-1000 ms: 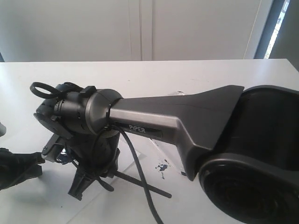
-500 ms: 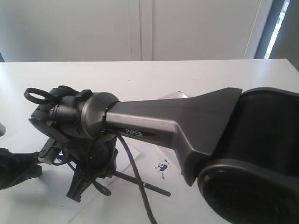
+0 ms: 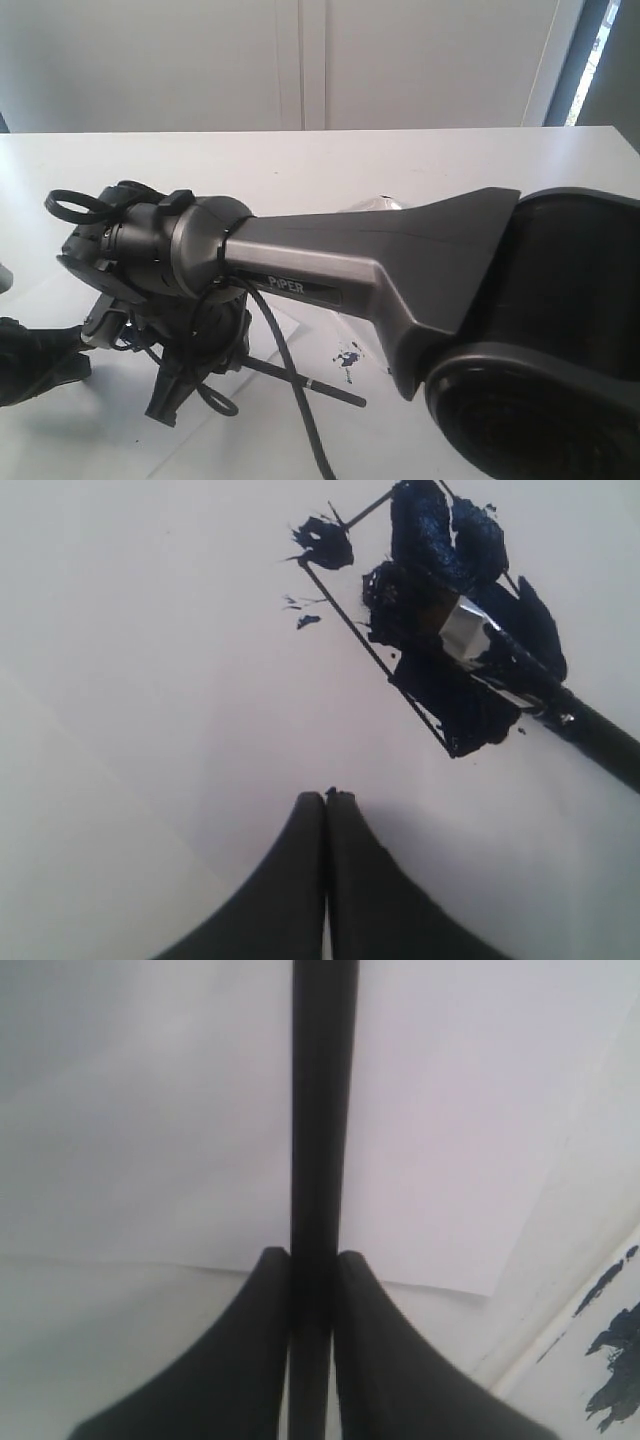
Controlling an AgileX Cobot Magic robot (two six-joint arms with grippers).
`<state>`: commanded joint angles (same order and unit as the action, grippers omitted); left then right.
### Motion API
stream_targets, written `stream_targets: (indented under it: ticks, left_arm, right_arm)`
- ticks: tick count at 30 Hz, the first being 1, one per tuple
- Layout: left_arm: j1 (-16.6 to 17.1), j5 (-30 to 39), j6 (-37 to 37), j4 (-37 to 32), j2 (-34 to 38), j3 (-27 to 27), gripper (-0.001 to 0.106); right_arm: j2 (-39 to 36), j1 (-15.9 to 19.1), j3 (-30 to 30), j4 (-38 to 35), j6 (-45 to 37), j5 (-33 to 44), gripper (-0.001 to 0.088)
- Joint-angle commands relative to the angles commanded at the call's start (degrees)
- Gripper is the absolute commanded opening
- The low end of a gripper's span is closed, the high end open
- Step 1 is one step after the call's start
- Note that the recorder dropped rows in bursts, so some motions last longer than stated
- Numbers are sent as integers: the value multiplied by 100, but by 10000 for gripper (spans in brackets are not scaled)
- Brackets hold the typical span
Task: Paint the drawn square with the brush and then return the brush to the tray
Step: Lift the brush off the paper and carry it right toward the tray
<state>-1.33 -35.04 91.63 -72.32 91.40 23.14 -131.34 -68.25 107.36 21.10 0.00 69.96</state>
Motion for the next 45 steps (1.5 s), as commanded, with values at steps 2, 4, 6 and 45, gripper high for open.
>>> stream_targets:
  ticks: [2,4,6,45]
  left_arm:
    - [0,0,0,-11,0,0,0]
    - [0,0,0,-11,0,-12,0]
    - [0,0,0,-11,0,-12,0]
    - [0,-321,180,-143,-10,-35,0]
  right_arm:
    - [-43,13,0,50,0,0,0]
    - [-108,37,15,50,32,0,0]
    - [-132,79,15,91,58,0,0]
    - [2459,307,-714,315,1134,-91,0]
